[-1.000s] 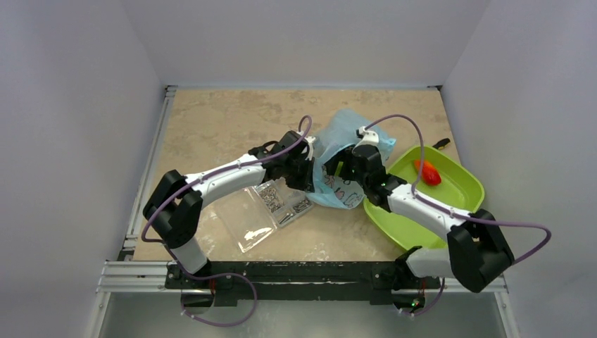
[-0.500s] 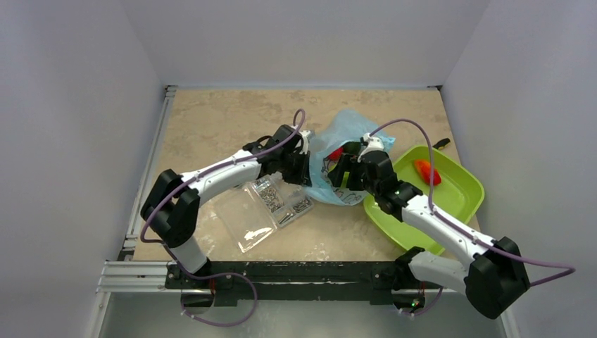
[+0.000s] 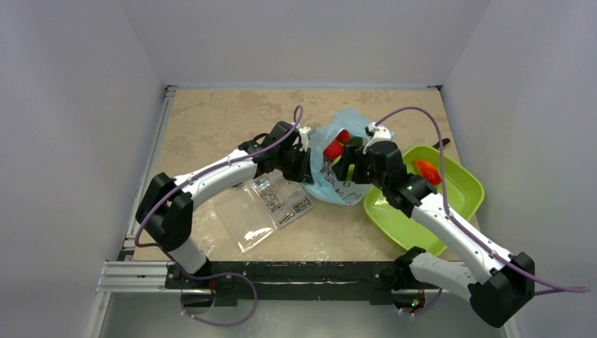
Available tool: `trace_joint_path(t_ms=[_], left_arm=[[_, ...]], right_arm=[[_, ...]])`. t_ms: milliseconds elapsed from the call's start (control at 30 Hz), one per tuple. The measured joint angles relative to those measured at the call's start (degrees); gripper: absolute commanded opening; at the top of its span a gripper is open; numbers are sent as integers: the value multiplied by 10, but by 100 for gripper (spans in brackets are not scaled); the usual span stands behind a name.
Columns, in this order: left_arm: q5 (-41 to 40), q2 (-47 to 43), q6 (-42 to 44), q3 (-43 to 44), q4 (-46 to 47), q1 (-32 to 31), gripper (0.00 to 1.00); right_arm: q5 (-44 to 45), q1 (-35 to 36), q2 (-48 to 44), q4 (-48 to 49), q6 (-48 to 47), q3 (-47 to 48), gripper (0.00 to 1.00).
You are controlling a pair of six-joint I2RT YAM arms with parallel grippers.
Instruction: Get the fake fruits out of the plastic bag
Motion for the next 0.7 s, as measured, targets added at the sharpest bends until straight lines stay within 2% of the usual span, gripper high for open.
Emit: trace_joint_path(t_ms=[200,467,600,700], left_arm=[[14,28,-1,4,-1,0,0],[33,33,-2,4,-1,0,0],[33,33,-2,6,-5,0,0],[33,33,-1,11,-9,0,0]], right_arm=[[64,0,-65,-39,-28,82,0],[199,0,-184,-60,-37,69,0],[332,0,-249,-51,-36,40,0],[434,-6,-246,-40,-36,38,0]])
